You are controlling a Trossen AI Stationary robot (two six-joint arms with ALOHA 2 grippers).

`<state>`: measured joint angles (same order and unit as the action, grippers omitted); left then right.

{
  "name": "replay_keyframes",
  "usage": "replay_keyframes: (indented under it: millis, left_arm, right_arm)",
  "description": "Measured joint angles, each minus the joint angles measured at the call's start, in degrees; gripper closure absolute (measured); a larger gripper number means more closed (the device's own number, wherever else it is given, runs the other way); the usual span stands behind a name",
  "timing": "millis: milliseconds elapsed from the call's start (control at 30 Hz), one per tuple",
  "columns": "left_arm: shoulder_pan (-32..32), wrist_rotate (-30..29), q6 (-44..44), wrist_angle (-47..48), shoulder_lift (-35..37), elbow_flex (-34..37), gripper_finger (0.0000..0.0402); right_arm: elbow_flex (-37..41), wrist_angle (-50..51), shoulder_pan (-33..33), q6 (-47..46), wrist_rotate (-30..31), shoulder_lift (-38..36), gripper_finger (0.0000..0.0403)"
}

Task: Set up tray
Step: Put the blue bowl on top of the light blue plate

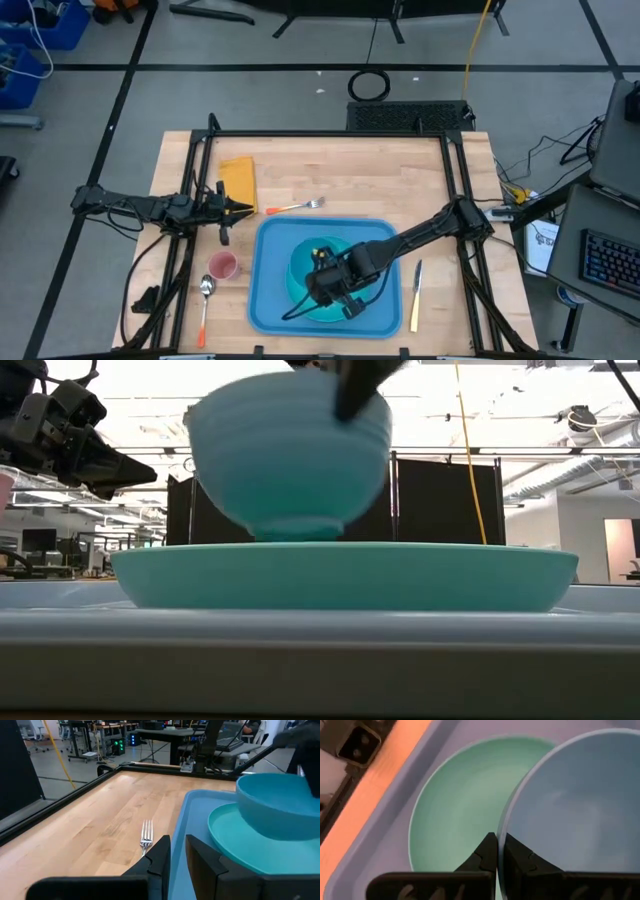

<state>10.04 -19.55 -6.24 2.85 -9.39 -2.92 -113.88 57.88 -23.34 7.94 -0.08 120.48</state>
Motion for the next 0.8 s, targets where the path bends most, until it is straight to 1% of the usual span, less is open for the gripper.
replay_keyframes:
  millis: [167, 400, 533, 800]
  left_arm:
    - [0.0, 0.0, 0.0, 0.0, 0.0, 0.0, 0.0339]
    - [0.0, 0.0, 0.0, 0.0, 0.0, 0.0, 0.0339]
    - [0.0, 0.0, 0.0, 0.0, 0.0, 0.0, 0.0339]
    - [0.0, 0.0, 0.0, 0.0, 0.0, 0.0, 0.0339]
  right_arm:
    - [3.3, -2.9, -0.8, -1.1, -0.2, 0.0, 0.0403]
    - [5.2, -3.5, -1.8, -3.1, 0.0, 0.0, 0.0403]
    - [6.8, -6.5, -2.5, -4.0, 0.0, 0.0, 0.0403]
    - [8.6, -7.8, -3.2, -5.8, 0.2, 0.0, 0.0403]
